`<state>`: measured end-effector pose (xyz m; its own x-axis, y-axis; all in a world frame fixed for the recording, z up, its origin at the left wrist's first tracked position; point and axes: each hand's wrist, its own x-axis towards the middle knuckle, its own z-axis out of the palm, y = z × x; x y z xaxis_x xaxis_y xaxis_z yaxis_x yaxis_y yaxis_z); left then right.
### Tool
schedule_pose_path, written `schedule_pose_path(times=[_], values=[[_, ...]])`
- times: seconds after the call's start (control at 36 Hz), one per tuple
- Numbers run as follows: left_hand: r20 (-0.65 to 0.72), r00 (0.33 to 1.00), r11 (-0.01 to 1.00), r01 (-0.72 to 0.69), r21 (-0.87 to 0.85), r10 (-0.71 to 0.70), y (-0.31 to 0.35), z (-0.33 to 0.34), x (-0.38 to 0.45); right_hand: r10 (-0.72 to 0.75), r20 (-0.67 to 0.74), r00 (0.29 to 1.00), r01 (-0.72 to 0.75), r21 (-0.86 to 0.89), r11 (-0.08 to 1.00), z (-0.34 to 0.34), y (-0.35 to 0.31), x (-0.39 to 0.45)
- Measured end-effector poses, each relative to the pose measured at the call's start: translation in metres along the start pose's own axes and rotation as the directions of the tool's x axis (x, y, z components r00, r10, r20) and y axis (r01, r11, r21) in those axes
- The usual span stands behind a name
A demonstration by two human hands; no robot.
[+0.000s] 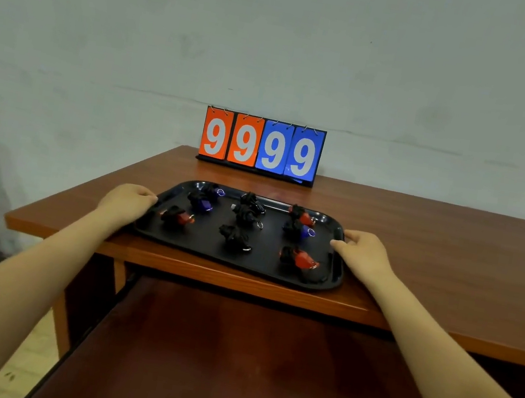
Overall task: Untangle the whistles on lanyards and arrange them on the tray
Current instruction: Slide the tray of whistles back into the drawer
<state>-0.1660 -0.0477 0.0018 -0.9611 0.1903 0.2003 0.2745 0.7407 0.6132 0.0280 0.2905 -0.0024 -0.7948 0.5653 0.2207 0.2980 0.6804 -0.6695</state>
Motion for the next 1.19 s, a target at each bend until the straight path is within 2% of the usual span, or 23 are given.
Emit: schedule_pose_path(times=[0.39, 0.69, 0.86, 1.0, 1.19], values=[[-0.004, 0.998, 0.996, 0.069, -0.065, -0.069, 0.001, -0.015, -0.057, 0.002, -0.061, 0.998, -0.002, 0.004, 1.0, -0.022, -0.007, -0.065], [-0.01, 0.988, 0.905, 0.14, -0.401, -0.157, 0.005, -0.028, -0.104, 0.104, -0.123, 0.987, -0.092, 0.102, 0.99, -0.037, 0.001, -0.102], [0.005, 0.993, 0.895, 0.11, -0.433, -0.119, 0.008, -0.033, -0.142, 0.087, -0.146, 0.985, -0.061, 0.174, 0.983, -0.045, 0.013, -0.131], [0.023, 0.996, 0.885, 0.089, -0.457, -0.088, 0.012, -0.036, -0.176, 0.054, -0.225, 0.973, 0.003, 0.244, 0.97, -0.055, 0.017, -0.164], [0.112, 0.994, 0.915, 0.055, -0.399, -0.011, 0.004, -0.039, -0.219, 0.014, -0.261, 0.965, 0.061, 0.277, 0.959, -0.077, 0.014, -0.211]])
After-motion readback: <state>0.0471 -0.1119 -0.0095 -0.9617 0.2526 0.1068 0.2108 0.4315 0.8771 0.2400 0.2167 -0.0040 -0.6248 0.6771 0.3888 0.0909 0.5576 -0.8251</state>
